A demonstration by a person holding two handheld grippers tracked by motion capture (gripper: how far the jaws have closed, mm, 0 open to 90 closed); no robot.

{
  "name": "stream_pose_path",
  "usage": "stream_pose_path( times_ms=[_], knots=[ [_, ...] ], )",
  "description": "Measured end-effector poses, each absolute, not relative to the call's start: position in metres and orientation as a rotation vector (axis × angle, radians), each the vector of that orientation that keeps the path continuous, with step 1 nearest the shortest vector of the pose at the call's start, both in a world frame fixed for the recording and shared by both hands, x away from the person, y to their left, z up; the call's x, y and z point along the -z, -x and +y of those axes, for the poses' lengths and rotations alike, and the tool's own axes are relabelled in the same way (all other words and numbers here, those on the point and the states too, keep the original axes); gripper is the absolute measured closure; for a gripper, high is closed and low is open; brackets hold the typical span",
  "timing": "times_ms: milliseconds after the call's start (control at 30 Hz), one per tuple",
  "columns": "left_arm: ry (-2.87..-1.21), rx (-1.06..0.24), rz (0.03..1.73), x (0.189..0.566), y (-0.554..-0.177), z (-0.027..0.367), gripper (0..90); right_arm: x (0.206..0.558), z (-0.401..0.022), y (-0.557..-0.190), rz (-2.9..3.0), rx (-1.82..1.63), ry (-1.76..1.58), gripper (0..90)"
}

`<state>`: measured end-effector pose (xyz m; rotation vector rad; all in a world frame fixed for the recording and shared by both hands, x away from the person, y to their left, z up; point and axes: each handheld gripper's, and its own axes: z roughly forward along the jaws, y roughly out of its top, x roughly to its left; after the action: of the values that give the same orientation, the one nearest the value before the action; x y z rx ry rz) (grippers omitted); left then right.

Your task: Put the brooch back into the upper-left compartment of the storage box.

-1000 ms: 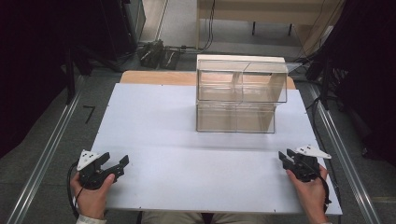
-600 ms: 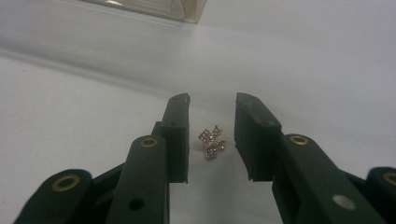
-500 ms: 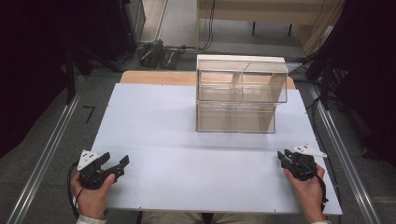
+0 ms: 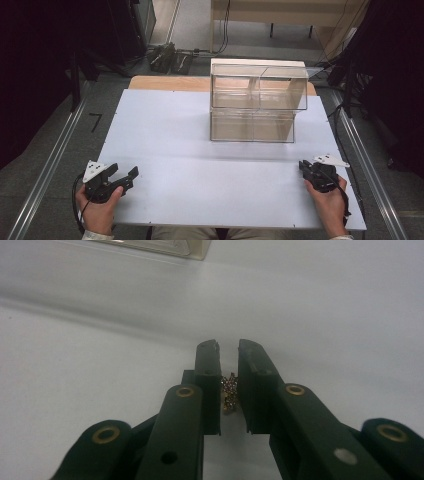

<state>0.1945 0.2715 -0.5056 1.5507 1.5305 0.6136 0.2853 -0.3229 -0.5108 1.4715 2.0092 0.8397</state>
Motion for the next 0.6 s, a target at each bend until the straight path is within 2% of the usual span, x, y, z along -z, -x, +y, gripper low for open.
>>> stream_pose_path(
  times_ms=[133,167,200,600],
  knots=[
    [-1.551,-0.612,1.53,0.5055,-0.1944,0.2715,23.0,0.5096,-0.3248,-0.285,2.002,-0.849,-1.486,80.1],
    [-1.55,-0.613,1.528,0.5055,-0.1944,0.2715,23.0,0.5087,-0.3263,-0.2845,1.992,-0.853,-1.496,85.8],
    [-1.55,-0.613,1.528,0.5055,-0.1944,0.2715,23.0,0.5081,-0.3272,-0.2842,1.988,-0.86,-1.5,86.4],
    [-1.547,-0.613,1.527,0.5051,-0.1941,0.2719,23.0,0.5063,-0.3312,-0.2838,1.988,-0.89,-1.513,86.9]
  ],
)
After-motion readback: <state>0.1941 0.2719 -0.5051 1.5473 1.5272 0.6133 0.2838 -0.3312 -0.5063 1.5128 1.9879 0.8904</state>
